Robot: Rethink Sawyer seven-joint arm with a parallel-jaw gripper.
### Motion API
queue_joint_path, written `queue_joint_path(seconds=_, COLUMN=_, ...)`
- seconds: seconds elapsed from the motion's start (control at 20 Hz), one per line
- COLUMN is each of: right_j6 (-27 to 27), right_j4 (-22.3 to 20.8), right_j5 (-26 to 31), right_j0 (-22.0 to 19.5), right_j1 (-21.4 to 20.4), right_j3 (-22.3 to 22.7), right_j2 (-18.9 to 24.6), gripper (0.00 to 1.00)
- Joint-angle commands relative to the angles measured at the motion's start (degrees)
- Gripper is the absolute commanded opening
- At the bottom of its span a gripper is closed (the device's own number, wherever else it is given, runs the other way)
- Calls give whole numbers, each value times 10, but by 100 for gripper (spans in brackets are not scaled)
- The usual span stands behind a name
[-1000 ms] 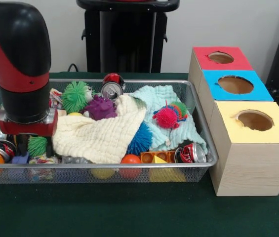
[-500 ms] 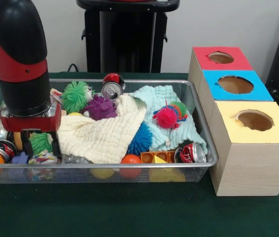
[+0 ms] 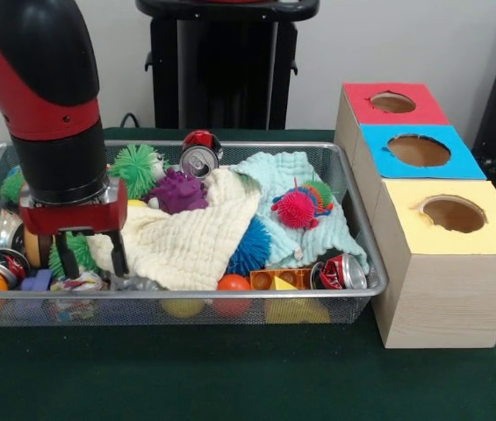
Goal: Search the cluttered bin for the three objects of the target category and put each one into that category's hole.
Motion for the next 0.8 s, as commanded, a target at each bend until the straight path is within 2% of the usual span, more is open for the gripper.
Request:
queue_joint_path(seconds=0.05, right_j6=-172, right_j4=-51, right_j5=16, right_j0=13, right_j1=33, right_j3=-2, right_j2=30, gripper=100)
queue_joint_path(seconds=0.4, right_j6=-185, right_j4=-84, right_j5=54, right_j0=33, right_j1=30, right_j3=-39, right_j2=10, gripper=100)
queue_joint_path(seconds=0.8, right_j6=-174, right_j4=-114, right_j5=65, right_j0=48, right_j1=5, right_j3=-33, right_j2=-7, gripper=100)
